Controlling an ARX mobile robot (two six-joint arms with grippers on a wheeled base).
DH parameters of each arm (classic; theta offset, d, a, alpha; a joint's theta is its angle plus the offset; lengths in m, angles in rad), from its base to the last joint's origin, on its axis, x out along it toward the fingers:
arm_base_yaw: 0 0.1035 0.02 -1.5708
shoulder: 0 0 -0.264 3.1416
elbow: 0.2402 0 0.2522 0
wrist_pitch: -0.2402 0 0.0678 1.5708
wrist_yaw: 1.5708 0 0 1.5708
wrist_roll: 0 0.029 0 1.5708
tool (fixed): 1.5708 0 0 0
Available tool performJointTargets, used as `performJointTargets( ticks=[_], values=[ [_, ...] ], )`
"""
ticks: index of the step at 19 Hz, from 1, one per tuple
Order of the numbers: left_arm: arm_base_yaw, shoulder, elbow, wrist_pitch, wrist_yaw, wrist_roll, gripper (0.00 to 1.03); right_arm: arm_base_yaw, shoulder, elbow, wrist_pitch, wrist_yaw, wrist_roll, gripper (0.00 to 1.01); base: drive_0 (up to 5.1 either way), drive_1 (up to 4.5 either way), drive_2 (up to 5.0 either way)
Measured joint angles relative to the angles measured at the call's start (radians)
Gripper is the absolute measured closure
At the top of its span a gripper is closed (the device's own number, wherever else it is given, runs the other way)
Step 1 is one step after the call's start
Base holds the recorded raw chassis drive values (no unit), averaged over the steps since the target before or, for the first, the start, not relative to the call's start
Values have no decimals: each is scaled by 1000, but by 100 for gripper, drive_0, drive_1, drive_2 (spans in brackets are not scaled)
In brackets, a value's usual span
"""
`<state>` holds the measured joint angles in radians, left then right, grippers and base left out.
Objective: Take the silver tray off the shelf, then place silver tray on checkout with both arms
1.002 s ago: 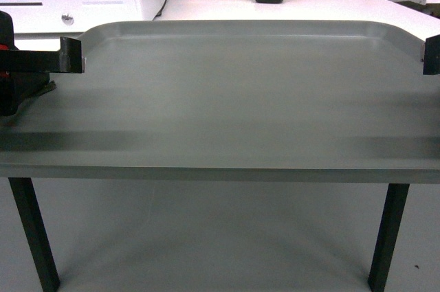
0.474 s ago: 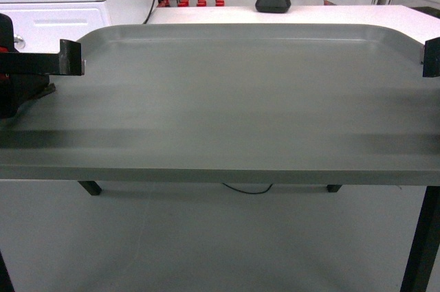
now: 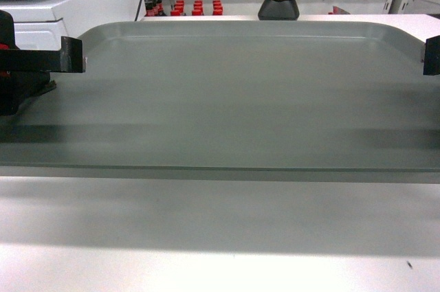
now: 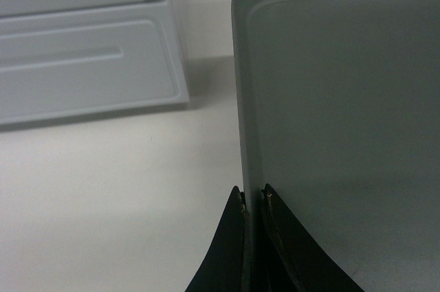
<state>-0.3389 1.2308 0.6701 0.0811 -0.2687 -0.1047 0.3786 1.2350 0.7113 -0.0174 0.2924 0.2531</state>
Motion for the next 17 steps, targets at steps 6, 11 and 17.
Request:
performJointTargets(
  ticks=[6,11,17],
  values=[
    [0,2,0,-1,1,0,99,0,3,0,3,0,0,98,1,218,-216],
    [0,2,0,-2,1,0,99,0,2,0,0,0,0,98,0,0,0],
    [-59,37,46,-86,-168,-25,99,16,7,-16,78,34,-12,98,0,0,0]
  ],
)
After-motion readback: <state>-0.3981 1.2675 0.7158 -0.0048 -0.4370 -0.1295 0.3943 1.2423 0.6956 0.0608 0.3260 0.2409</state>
